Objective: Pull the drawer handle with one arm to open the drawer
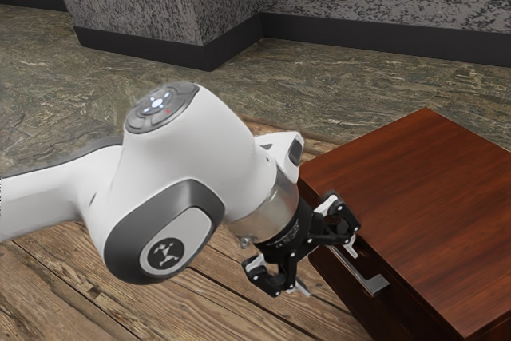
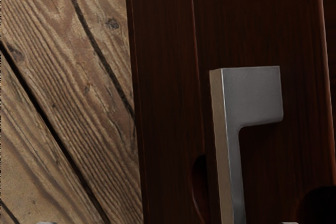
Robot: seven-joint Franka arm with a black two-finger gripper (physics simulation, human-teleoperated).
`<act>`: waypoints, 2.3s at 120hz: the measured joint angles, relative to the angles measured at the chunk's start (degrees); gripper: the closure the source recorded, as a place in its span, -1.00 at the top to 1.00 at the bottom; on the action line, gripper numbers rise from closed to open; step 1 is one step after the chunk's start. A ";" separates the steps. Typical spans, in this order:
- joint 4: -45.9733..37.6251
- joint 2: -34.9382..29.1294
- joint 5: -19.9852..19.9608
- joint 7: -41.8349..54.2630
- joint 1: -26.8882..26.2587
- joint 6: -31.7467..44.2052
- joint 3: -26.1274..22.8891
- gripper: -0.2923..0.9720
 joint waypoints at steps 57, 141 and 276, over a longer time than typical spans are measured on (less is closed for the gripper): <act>-1.27 0.04 -0.17 -0.40 0.07 1.25 0.00 0.07; -2.93 -3.31 -0.10 -0.63 0.11 -0.38 0.10 -0.67; -16.07 -18.66 -3.81 -0.92 0.07 -0.77 0.37 -0.71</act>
